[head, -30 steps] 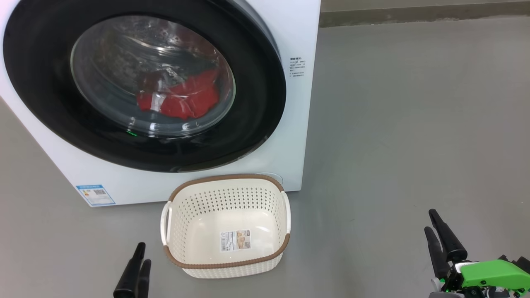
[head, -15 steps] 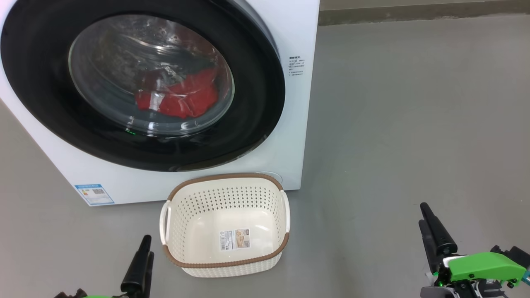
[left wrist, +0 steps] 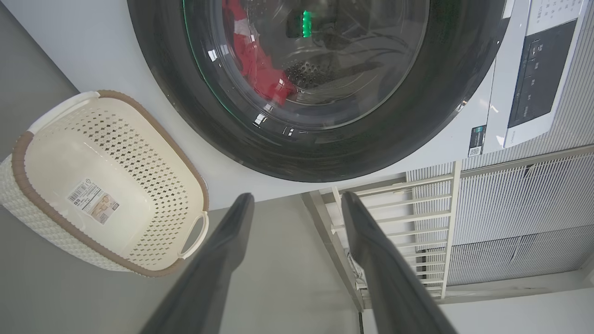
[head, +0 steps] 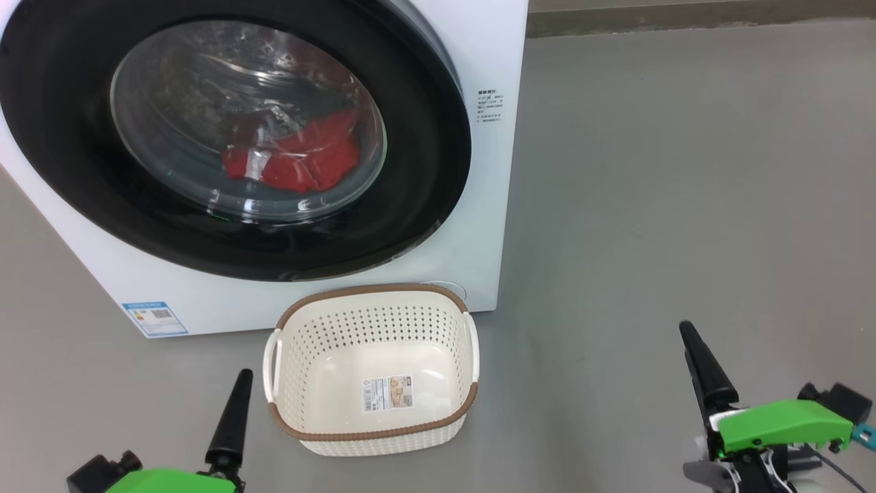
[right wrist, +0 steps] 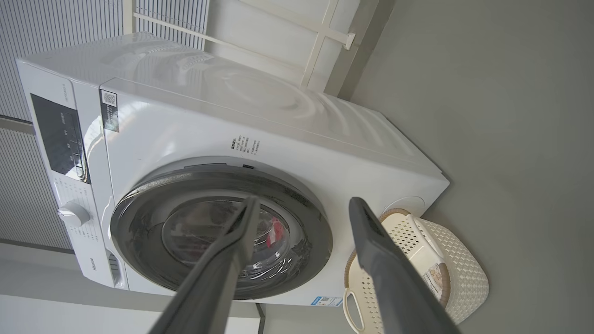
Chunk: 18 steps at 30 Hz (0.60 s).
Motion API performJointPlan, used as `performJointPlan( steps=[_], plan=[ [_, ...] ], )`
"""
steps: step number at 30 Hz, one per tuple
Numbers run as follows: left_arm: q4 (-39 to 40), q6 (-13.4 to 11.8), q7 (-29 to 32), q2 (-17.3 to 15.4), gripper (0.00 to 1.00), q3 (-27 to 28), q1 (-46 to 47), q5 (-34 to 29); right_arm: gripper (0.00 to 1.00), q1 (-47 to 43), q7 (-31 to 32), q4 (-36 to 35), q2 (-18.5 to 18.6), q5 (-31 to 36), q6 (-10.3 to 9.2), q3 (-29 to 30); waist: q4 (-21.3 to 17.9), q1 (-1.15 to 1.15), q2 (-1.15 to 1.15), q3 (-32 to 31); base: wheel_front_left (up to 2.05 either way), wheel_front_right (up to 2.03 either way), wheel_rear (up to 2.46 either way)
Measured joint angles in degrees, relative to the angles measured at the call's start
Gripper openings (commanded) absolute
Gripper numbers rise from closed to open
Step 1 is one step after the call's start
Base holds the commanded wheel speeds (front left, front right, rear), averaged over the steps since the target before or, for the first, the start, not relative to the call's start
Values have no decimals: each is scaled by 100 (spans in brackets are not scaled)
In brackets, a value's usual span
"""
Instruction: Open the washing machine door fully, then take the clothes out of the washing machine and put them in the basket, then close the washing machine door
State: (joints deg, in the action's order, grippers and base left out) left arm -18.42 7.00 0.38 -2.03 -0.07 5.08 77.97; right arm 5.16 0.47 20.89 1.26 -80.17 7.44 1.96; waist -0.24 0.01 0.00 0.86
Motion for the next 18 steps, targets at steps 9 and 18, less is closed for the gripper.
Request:
performJointPlan(
  steps=[9,18],
  plan=[
    [7,0,-135,-25,100,-56,77,-786,100,103,-145,56,5,667,0,-98,0,0,0,5,0,0,0],
    [52,0,-258,-35,100,-103,142,-1574,100,243,-281,94,25,1456,1,-177,-11,0,0,4,0,0,0]
  ],
)
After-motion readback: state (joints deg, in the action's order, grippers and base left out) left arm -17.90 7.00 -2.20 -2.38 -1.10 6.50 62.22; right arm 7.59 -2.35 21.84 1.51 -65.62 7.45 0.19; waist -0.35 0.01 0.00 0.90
